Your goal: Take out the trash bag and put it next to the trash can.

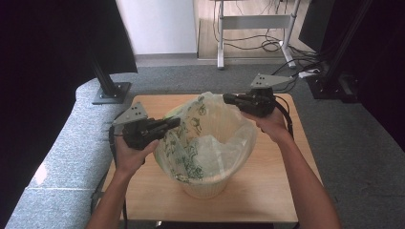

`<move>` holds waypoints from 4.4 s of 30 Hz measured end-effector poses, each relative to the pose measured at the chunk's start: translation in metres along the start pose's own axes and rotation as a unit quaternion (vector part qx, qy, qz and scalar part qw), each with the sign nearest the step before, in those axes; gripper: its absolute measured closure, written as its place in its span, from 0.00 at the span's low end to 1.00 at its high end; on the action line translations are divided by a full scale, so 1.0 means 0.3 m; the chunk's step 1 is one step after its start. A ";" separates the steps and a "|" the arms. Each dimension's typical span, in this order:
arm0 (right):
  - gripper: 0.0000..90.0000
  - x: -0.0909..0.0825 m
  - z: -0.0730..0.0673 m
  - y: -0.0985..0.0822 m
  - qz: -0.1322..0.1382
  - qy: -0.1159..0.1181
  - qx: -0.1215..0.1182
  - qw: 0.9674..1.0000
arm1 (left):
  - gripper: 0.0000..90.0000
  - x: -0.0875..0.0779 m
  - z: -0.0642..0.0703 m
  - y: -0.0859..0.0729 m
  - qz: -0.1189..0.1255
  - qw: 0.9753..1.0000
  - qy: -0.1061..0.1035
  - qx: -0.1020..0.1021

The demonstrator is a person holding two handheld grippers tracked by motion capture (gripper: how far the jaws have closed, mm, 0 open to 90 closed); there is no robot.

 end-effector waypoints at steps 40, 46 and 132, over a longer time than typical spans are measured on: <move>0.68 -0.330 -0.236 -0.204 0.011 0.026 0.028 0.999 | 0.99 -0.035 -0.002 -0.010 0.016 1.000 -0.008 -0.017; 0.99 -0.317 -0.245 -0.197 -0.029 0.004 -0.004 1.000 | 0.99 -0.041 -0.001 -0.004 0.016 1.000 -0.007 -0.017; 0.99 -0.089 -0.342 0.316 0.138 0.103 -0.021 0.985 | 0.16 0.066 0.155 -0.020 -0.018 0.992 -0.095 0.075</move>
Point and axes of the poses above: each handheld gripper's, and its own axes: x roughly forward along the jaws, y roughly out of its top, z roughly to its right, the point moved 6 cm from there along x, roughly forward along the jaws, and after that the axes turned 14 degrees about -x, right-handed, at the moved point
